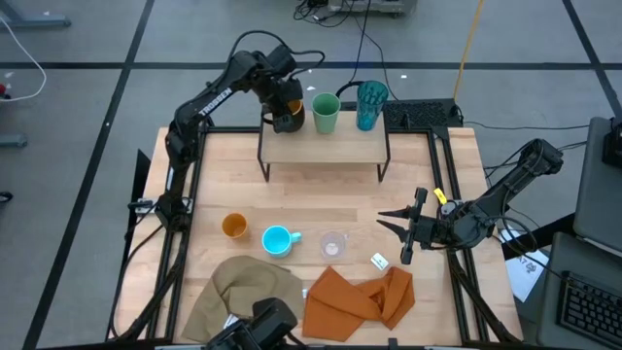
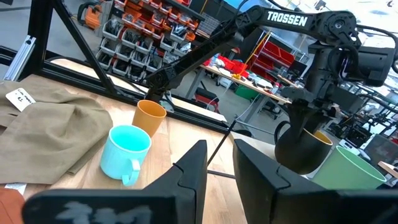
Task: Stack small to large cups/mugs on shelf
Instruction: Put the orange cup on the shelf
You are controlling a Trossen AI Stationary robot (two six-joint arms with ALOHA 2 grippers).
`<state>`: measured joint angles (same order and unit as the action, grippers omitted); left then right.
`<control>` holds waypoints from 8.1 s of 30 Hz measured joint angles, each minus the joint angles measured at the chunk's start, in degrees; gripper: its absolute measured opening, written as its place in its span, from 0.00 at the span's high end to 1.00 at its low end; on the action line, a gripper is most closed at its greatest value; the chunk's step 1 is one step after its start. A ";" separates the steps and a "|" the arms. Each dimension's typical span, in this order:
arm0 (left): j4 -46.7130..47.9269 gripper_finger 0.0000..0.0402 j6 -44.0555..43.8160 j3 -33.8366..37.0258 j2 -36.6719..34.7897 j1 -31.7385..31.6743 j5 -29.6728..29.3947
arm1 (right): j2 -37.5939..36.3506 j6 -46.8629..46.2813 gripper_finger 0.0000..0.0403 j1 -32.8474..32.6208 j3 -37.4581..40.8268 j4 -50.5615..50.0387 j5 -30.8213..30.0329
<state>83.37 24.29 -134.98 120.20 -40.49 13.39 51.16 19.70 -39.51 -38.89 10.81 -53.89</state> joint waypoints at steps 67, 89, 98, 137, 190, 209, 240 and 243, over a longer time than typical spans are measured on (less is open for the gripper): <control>6.39 0.42 -42.70 30.65 -59.30 56.47 -37.39 | 0.02 -2.56 0.83 0.00 0.00 5.78 0.02; -35.36 0.42 -44.44 84.91 -79.80 65.68 -44.04 | 0.02 -0.47 0.83 0.09 0.00 6.67 0.17; -39.68 0.42 -43.97 85.05 -78.20 65.64 -44.36 | 0.30 0.46 0.83 0.87 0.00 6.97 0.17; -56.85 0.42 -26.66 85.02 -78.20 65.64 -46.98 | 2.03 -7.29 0.83 0.90 0.02 6.90 0.20; -67.28 0.43 -21.53 85.00 -76.66 61.63 -52.45 | 2.01 6.58 0.83 0.90 0.02 8.02 0.20; -55.55 0.85 -33.32 84.98 -77.06 61.02 -35.70 | 2.01 5.23 0.83 0.90 0.02 8.19 0.20; -42.73 0.55 -40.60 85.00 -77.07 61.02 -32.91 | 2.03 0.45 0.83 0.90 0.04 7.76 0.20; -40.66 0.43 -43.57 85.00 -77.01 61.02 -29.35 | 2.03 -0.73 0.83 0.90 0.04 7.74 0.20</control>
<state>42.71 -19.28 -49.98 43.19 20.53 -15.96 53.19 18.98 -38.61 -38.85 18.55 -53.69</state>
